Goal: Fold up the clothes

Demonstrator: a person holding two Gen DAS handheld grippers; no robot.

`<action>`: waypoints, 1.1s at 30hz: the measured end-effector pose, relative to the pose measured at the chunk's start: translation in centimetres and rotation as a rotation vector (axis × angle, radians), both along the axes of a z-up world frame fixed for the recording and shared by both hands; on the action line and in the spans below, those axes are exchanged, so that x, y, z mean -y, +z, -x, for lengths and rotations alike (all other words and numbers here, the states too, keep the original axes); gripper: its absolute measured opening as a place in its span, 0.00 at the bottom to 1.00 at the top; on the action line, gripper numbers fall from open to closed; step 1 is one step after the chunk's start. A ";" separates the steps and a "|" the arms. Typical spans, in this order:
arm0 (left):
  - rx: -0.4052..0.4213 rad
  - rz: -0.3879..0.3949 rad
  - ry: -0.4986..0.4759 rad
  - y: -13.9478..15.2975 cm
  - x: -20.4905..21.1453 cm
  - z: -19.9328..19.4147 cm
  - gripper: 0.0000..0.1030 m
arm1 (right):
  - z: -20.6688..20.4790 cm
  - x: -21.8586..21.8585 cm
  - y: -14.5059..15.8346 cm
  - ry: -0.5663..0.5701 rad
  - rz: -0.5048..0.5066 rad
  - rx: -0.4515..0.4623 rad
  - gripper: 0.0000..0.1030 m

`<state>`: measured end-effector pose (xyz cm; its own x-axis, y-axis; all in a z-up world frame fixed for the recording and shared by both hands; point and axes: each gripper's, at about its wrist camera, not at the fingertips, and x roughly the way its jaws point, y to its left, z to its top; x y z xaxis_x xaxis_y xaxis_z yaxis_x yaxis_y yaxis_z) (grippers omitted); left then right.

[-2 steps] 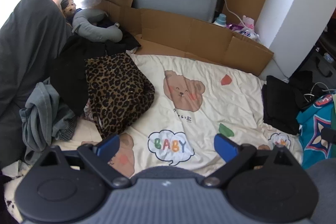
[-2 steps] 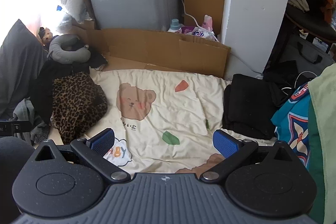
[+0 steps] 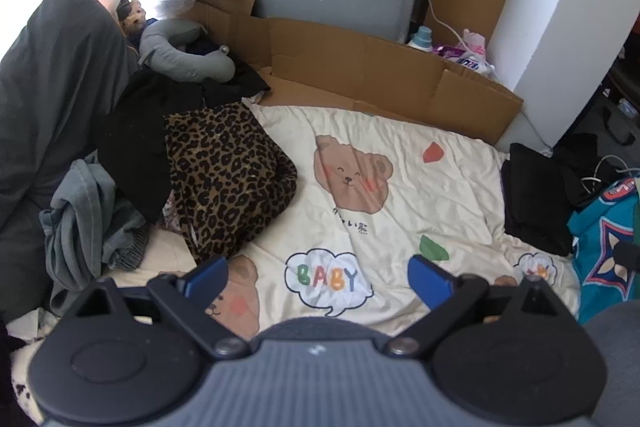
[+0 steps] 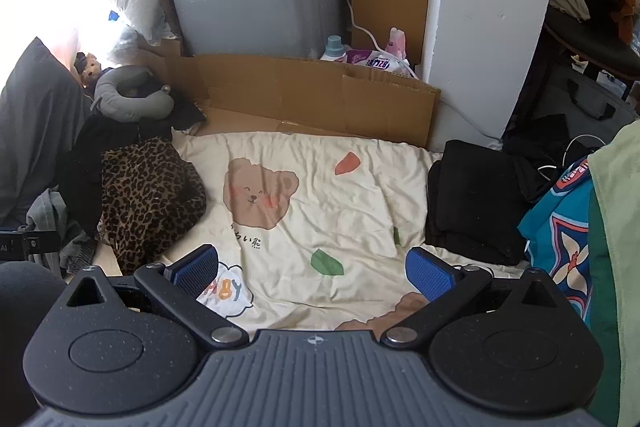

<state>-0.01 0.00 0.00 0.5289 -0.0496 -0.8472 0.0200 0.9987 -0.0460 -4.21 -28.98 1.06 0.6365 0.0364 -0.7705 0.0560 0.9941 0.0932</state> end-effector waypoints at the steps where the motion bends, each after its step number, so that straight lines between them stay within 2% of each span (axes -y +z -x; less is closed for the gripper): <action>1: 0.000 0.000 0.000 0.0 0.0 0.0 0.95 | 0.0 0.0 0.0 -0.001 -0.004 -0.002 1.00; 13: 0.005 0.005 -0.003 0.0 0.0 0.1 0.94 | 0.1 0.6 -0.5 -0.018 -0.050 -0.023 1.00; 20: 0.008 0.004 -0.004 0.0 0.1 0.1 0.94 | 0.0 1.3 -1.1 -0.030 -0.133 -0.031 1.00; 33: 0.001 0.023 -0.001 0.0 -0.4 -0.1 0.94 | 0.4 1.9 -1.0 -0.038 -0.126 -0.020 1.00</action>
<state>0.13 0.42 0.02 0.5297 -0.0696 -0.8453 0.0212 0.9974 -0.0688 -4.56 -30.85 0.02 0.6237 0.1099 -0.7739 0.0963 0.9717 0.2156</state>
